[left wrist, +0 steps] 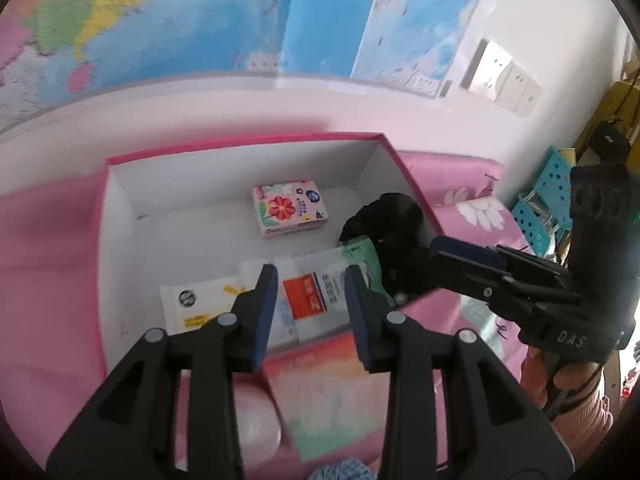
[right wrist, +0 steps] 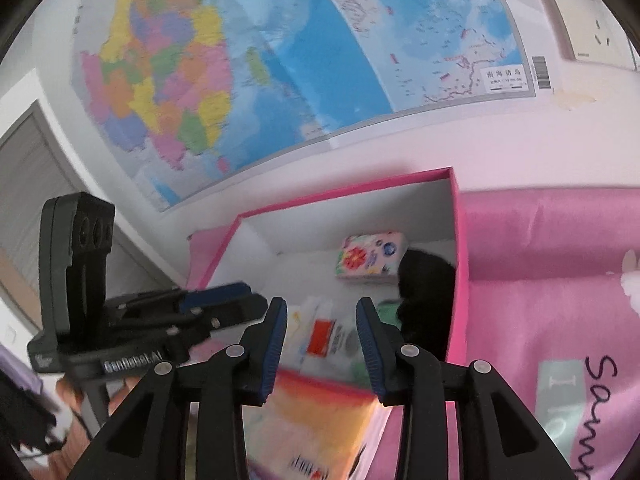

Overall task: Organize soft objects
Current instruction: 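Reach the right gripper to the green plush frog and grasp it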

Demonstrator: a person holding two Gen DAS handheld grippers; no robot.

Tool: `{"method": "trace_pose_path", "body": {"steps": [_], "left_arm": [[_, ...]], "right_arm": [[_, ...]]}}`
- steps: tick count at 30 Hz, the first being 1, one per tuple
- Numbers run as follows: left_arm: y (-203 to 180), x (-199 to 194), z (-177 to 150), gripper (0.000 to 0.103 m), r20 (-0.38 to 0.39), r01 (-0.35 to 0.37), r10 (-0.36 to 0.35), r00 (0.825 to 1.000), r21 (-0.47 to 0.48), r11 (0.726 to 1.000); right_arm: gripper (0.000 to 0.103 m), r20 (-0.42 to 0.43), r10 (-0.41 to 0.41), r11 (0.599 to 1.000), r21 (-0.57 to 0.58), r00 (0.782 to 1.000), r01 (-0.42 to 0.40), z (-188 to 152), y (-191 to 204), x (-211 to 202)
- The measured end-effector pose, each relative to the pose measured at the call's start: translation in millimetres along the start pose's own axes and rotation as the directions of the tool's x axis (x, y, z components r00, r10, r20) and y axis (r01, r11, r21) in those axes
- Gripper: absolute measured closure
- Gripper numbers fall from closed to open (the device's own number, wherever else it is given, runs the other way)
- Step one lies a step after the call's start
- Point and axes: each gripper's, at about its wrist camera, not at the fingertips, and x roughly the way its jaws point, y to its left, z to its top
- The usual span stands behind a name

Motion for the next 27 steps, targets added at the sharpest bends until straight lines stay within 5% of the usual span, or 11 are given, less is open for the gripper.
{"method": "trace_pose_path", "body": {"steps": [13, 22, 27], "left_arm": [[23, -88, -70, 0.052, 0.141, -0.009, 0.007, 0.990, 0.011, 1.000], [60, -92, -130, 0.051, 0.069, -0.052, 0.057, 0.996, -0.074, 0.996], [74, -83, -154, 0.051, 0.015, -0.055, 0.057, 0.998, -0.112, 0.992]], "right_arm": [[0.057, -0.045, 0.163, 0.978, -0.127, 0.986, -0.167, -52, 53, -49], [0.054, -0.171, 0.276, 0.939, -0.163, 0.946, -0.303, -98, 94, -41], [0.047, -0.253, 0.257, 0.935, -0.179, 0.933, -0.307, -126, 109, -19]]}}
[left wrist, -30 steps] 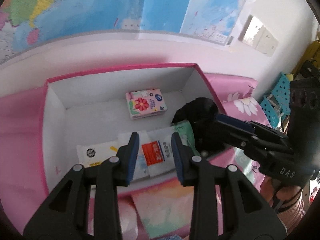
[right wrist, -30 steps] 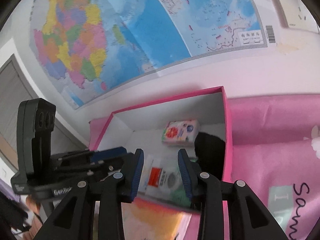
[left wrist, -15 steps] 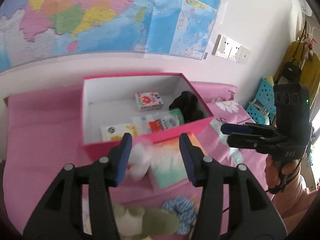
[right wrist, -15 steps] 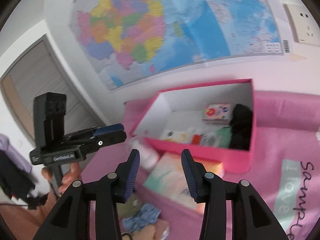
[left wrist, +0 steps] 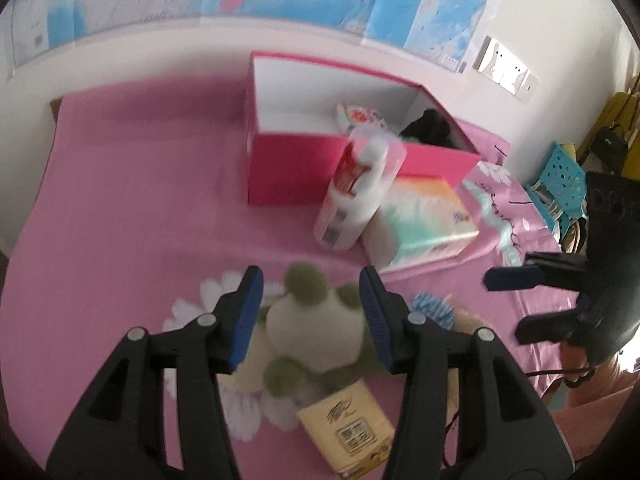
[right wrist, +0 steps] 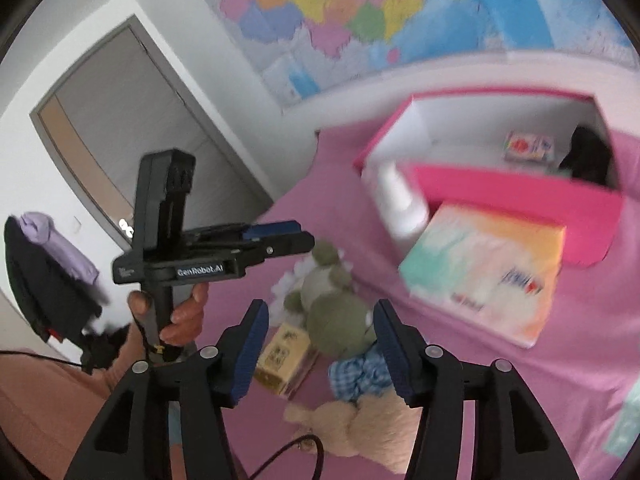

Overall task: Organize soft objects
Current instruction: 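Reach the right gripper to the green plush frog and grasp it, then carry the green plush frog into the pink box and open the right gripper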

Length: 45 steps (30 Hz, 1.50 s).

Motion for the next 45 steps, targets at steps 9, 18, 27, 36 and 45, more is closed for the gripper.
{"method": "trace_pose_path", "body": {"steps": [9, 18, 27, 36, 45], "left_arm": [[15, 8, -21, 0.051, -0.050, 0.029, -0.031, 0.998, -0.038, 0.999], [20, 11, -26, 0.051, -0.063, 0.047, -0.050, 0.997, -0.049, 0.998], [26, 22, -24, 0.044, -0.091, 0.066, -0.070, 0.993, -0.045, 0.997], [34, 40, -13, 0.039, -0.124, 0.185, -0.190, 0.974, -0.055, 0.981], [15, 45, -15, 0.034, -0.141, 0.156, -0.155, 0.978, -0.001, 0.988]], "right_arm": [[0.047, -0.108, -0.056, 0.998, 0.026, 0.993, 0.059, -22, -4, 56], [0.056, -0.094, -0.189, 0.982, -0.040, 0.978, 0.186, -19, 0, 73], [0.064, -0.074, -0.181, 0.983, 0.003, 0.981, 0.181, -5, -16, 67], [0.060, -0.055, -0.160, 0.985, 0.061, 0.986, 0.163, -5, -29, 64], [0.062, -0.045, -0.174, 0.983, 0.047, 0.984, 0.176, -11, -24, 65]]}}
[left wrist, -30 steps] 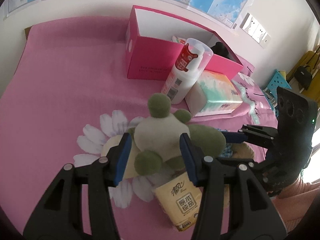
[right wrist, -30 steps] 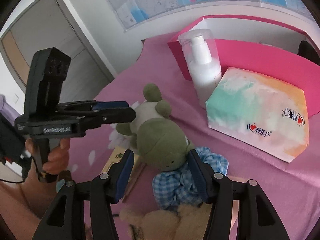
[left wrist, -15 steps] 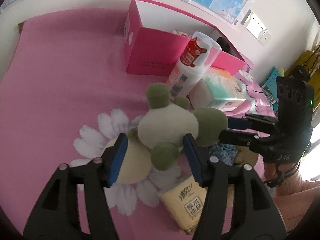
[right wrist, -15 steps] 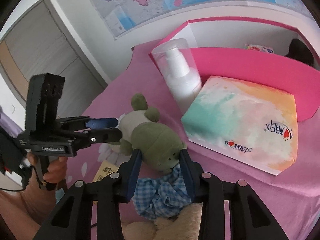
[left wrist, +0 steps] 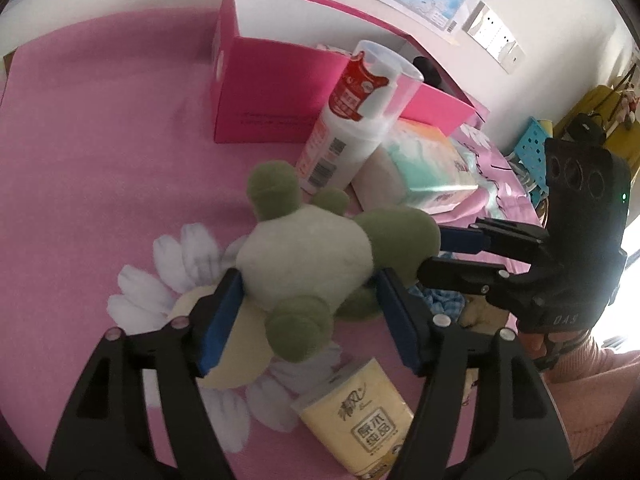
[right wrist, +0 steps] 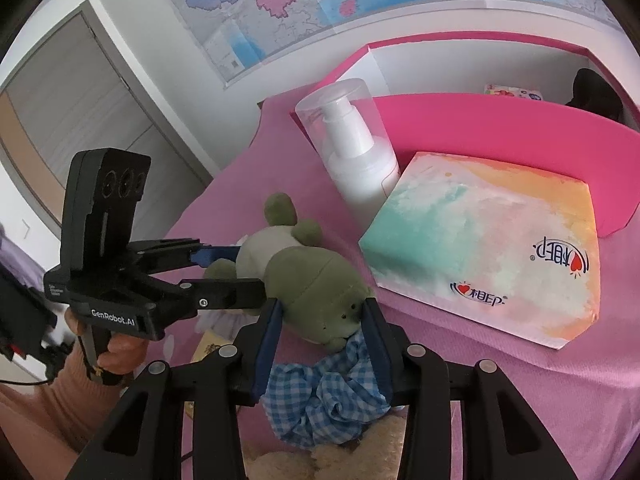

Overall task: Organize soft objects
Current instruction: 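Carry the green plush frog into the pink box and open the right gripper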

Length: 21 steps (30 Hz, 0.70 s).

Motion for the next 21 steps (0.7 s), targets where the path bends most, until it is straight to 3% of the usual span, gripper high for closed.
{"method": "trace_pose_path", "body": {"steps": [10, 15, 21], "left_arm": [[-33, -52, -5, 0.034, 0.135, -0.062, 0.056, 0.989, 0.046, 0.997], [-53, -89, 8, 0.034, 0.243, -0.085, 0.060, 0.968, 0.091, 0.992], [-77, -123, 42, 0.033, 0.367, -0.125, 0.063, 0.928, 0.149, 0.981]], "right_arm": [[0.062, 0.063, 0.016, 0.997, -0.081, 0.998, -0.011, 4, 28, -29], [0.062, 0.144, 0.030, 0.989, -0.147, 0.989, -0.008, 18, 43, -65], [0.062, 0.244, 0.054, 0.983, -0.185, 0.968, -0.009, 48, 50, -101]]}}
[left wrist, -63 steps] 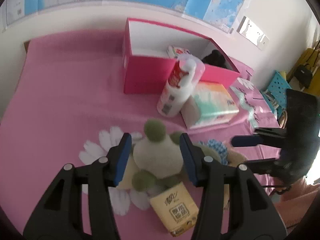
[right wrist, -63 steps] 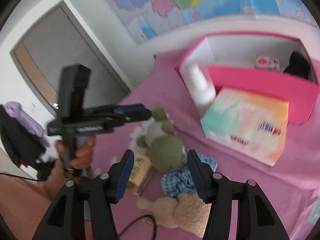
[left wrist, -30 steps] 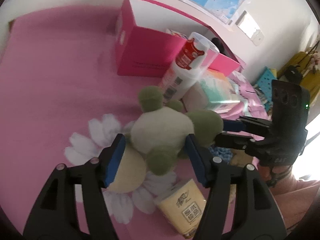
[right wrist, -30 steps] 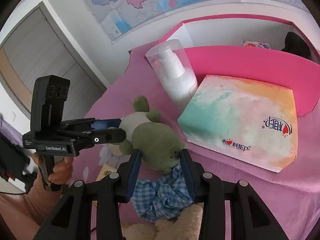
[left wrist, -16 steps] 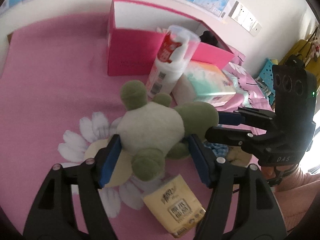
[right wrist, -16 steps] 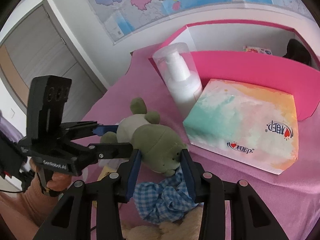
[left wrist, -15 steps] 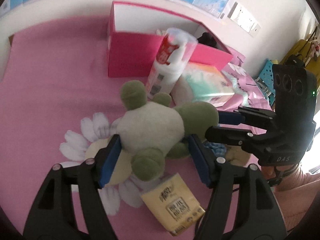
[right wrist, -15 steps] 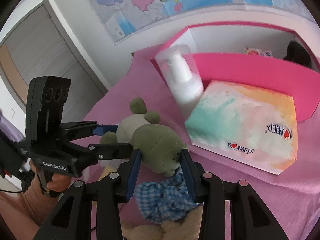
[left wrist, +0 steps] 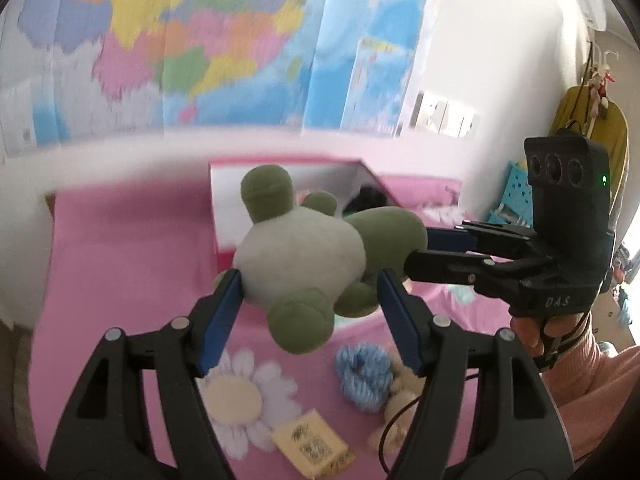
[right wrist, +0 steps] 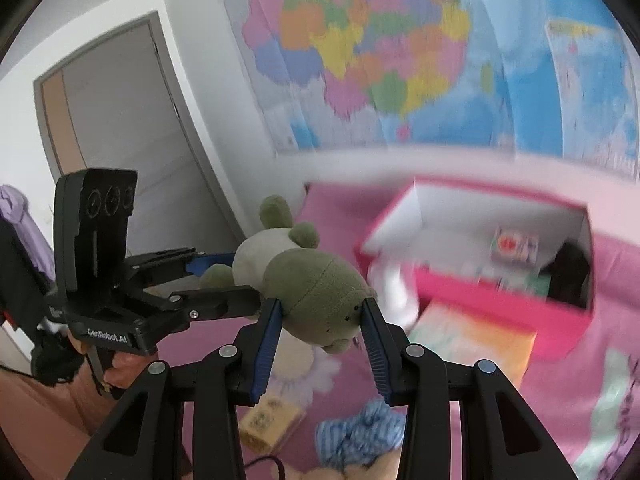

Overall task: Organize soft objects
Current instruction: 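Carry the green plush frog into the pink box and open the right gripper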

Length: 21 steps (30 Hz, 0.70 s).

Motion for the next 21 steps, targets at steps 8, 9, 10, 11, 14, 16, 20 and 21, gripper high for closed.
{"method": "trace_pose_path", "body": {"steps": [8, 9, 10, 11, 14, 16, 20, 21], "left_arm": [[4, 40, 55, 0.034, 0.007, -0.049, 0.049, 0.999, 0.018, 0.999], [4, 46, 57, 0.033, 0.001, -0.064, 0.064, 0.998, 0.025, 0.998], [3, 53, 60, 0.033, -0.005, -0.081, 0.082, 0.997, 0.034, 0.996], [4, 62, 62, 0.033, -0.018, -0.094, 0.094, 0.995, 0.032, 0.995], [11, 87, 64, 0.033, -0.057, -0.105, 0.106, 0.993, 0.023, 0.994], [19, 106, 64, 0.033, -0.092, -0.101, 0.100, 0.991, 0.003, 0.995], [30, 133, 61, 0.034, -0.142, -0.095, 0.089, 0.986, -0.036, 0.995], [32, 138, 60, 0.034, -0.153, -0.095, 0.087, 0.984, -0.044, 0.995]], "right_arm": [[0.062, 0.078, -0.023, 1.000, 0.022, 0.997, 0.022, 56, -37, 8], [0.062, 0.070, -0.020, 0.999, 0.039, 0.997, 0.018, 60, -46, 14], [0.062, 0.067, -0.024, 0.998, 0.052, 0.997, 0.020, 63, -53, 19], [0.062, 0.063, -0.024, 0.998, 0.057, 0.998, 0.020, 63, -59, 21], [0.062, 0.039, -0.039, 0.996, 0.082, 0.998, 0.036, 66, -77, 41], [0.062, 0.016, -0.043, 0.993, 0.107, 0.999, 0.041, 66, -91, 53], [0.062, -0.025, -0.056, 0.988, 0.140, 0.998, 0.059, 61, -110, 73], [0.062, -0.036, -0.061, 0.987, 0.145, 0.997, 0.066, 60, -114, 78]]}}
